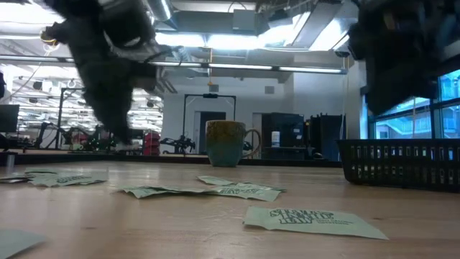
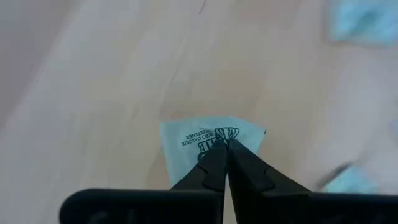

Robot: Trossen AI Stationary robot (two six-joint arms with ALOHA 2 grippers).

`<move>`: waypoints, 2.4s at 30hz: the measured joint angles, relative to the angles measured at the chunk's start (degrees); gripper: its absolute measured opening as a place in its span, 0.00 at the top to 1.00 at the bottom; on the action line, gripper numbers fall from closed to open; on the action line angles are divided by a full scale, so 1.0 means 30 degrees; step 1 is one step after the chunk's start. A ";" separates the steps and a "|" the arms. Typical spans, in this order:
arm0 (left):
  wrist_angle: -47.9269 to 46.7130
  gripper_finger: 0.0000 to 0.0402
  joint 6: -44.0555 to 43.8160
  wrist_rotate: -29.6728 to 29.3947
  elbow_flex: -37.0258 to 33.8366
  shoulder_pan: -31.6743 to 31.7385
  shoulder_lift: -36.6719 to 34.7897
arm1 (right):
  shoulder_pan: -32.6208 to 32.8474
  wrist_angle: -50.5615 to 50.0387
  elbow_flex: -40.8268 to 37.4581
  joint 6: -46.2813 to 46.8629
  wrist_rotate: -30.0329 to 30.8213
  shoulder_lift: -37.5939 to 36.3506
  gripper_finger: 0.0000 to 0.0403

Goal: Pick and place Stevia / Truvia into bins
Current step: Put the stevia packet into the black bin

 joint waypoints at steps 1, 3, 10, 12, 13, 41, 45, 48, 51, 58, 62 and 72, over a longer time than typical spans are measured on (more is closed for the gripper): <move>0.0138 0.99 0.0327 -0.0013 0.0250 0.0003 -0.0061 | 0.0000 0.0993 0.0000 -0.0785 0.0000 0.0000 0.74; 0.1006 0.99 0.0942 -0.0030 0.0721 0.0003 -0.0088 | 0.0000 0.3233 0.0000 -0.2365 0.0015 0.0000 0.74; 0.7545 0.99 0.3281 -0.0248 0.1600 -0.0097 -0.0172 | -0.0333 1.1598 0.0000 -0.5835 0.1537 0.0000 0.74; 0.9520 0.99 0.3892 -0.0247 0.1638 -0.0192 -0.0179 | -0.0579 1.3442 0.0006 -0.6117 0.2075 0.0000 0.74; 1.0282 0.98 0.4031 -0.0256 0.1638 -0.0259 -0.0179 | -0.0775 1.4093 0.0007 -0.6138 0.2186 0.0000 0.74; 1.4217 0.97 1.0649 -0.3779 0.1653 -0.2394 -0.0208 | -0.2817 1.6153 0.0007 -0.8434 0.1214 0.0018 0.74; 1.4216 0.97 1.1356 -0.3845 0.1660 -0.2703 -0.0216 | -0.2941 1.6439 0.0007 -0.8227 0.0261 0.0022 0.74; 1.4222 0.97 1.1816 -0.3840 0.1675 -0.2814 -0.0216 | -0.3071 1.6419 0.0007 -0.7695 -0.0272 0.0126 0.74; 1.4222 0.97 1.1863 -0.3854 0.1682 -0.2802 -0.0223 | -0.3152 1.6348 -0.0012 -0.7243 -0.0944 0.0576 0.72; 1.4215 0.96 1.1887 -0.3846 0.1682 -0.2803 -0.0223 | -0.3648 1.6582 -0.0022 -0.7611 -0.0535 0.1797 0.61; 1.4207 0.96 1.1877 -0.3854 0.1682 -0.2867 -0.0230 | -0.4003 1.6786 -0.0022 -0.7451 -0.0702 0.1912 0.58; 1.4127 0.96 1.2542 -0.4049 0.1682 -0.2882 -0.0230 | -0.4524 1.8415 -0.0015 -0.7659 -0.0647 0.1916 0.26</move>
